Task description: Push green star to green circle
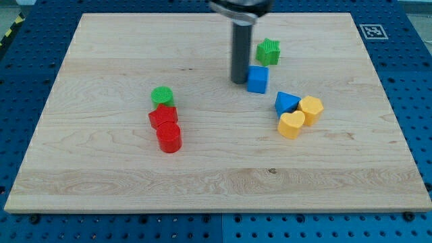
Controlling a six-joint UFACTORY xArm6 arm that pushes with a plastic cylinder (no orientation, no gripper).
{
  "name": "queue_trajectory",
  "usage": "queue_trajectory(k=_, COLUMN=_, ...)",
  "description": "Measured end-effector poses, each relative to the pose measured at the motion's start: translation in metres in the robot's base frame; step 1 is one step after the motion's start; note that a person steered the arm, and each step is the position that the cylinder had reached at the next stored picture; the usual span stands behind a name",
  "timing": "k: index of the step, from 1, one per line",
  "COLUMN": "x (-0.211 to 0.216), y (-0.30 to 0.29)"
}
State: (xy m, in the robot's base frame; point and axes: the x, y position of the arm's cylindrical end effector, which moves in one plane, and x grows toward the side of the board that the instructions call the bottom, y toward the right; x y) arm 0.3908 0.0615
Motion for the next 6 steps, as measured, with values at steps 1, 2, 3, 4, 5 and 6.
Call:
queue_trajectory(k=1, x=0.001, y=0.013)
queue_trajectory(k=2, x=-0.011, y=0.044)
queue_trajectory(k=3, x=-0.02, y=0.074)
queue_trajectory(k=4, x=-0.057, y=0.074)
queue_trajectory(k=5, x=-0.101, y=0.07)
queue_trajectory(k=6, x=-0.083, y=0.036)
